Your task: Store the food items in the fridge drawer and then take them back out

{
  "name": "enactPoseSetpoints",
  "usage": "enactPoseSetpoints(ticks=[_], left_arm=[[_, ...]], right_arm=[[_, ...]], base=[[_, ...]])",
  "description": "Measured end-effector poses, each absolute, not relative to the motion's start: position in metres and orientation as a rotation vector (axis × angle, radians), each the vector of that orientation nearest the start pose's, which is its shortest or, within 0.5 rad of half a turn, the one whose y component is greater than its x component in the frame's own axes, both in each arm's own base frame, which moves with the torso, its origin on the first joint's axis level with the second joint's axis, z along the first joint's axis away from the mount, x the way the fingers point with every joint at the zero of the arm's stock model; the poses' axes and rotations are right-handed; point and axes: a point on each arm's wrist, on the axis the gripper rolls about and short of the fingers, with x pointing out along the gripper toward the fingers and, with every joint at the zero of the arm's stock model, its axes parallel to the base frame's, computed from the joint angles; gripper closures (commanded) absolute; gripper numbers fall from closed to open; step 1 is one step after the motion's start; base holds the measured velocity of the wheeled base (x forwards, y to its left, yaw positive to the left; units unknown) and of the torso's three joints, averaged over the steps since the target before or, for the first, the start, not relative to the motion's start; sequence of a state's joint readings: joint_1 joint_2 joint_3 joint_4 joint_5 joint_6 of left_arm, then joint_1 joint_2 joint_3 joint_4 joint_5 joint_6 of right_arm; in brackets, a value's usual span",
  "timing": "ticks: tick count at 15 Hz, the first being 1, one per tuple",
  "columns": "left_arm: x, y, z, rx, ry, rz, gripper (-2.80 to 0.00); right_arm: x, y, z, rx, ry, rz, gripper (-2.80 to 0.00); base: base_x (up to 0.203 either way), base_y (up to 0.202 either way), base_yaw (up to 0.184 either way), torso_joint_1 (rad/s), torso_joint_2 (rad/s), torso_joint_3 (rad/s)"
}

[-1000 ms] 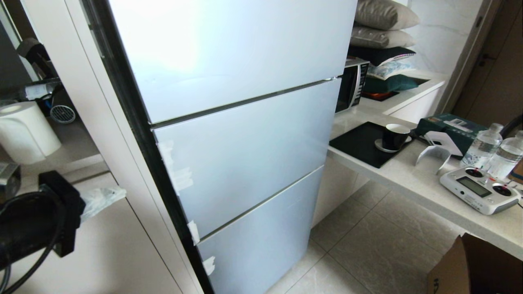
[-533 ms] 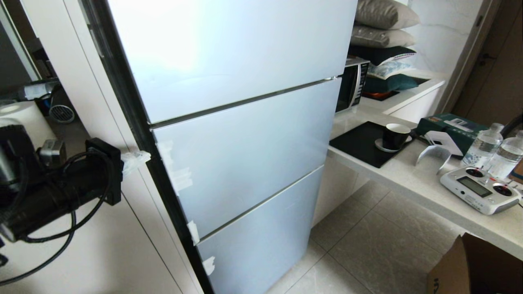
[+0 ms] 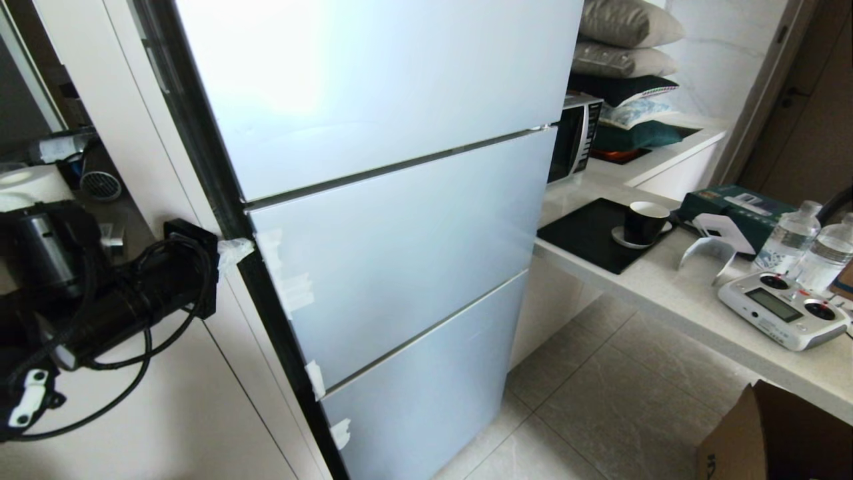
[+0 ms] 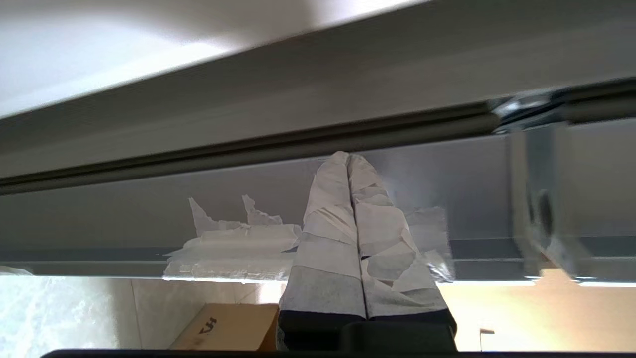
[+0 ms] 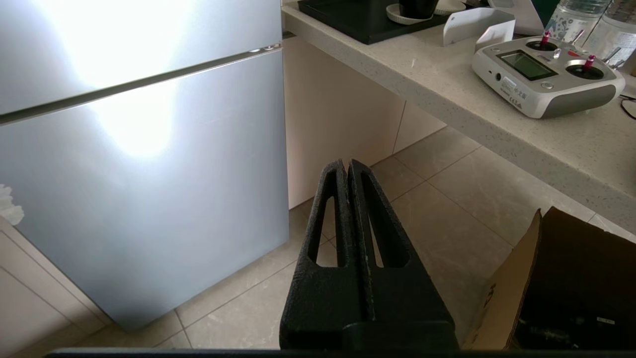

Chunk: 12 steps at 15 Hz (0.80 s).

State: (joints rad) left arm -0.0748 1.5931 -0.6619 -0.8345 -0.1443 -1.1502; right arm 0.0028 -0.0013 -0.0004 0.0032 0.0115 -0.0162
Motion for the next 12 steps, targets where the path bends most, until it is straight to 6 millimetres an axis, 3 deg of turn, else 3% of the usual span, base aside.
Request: enactPoseSetpoints(ticks=[12], left_arm=[[0.264,-0.054,0.197,-1.127,0.257,-0.229,0.0]], right_arm=[[-0.023,0.0,0.075,-0.016,0.001,0.014,0.0]], base=[[0.0,0.0,0.0,0.0,0.0,0.0]])
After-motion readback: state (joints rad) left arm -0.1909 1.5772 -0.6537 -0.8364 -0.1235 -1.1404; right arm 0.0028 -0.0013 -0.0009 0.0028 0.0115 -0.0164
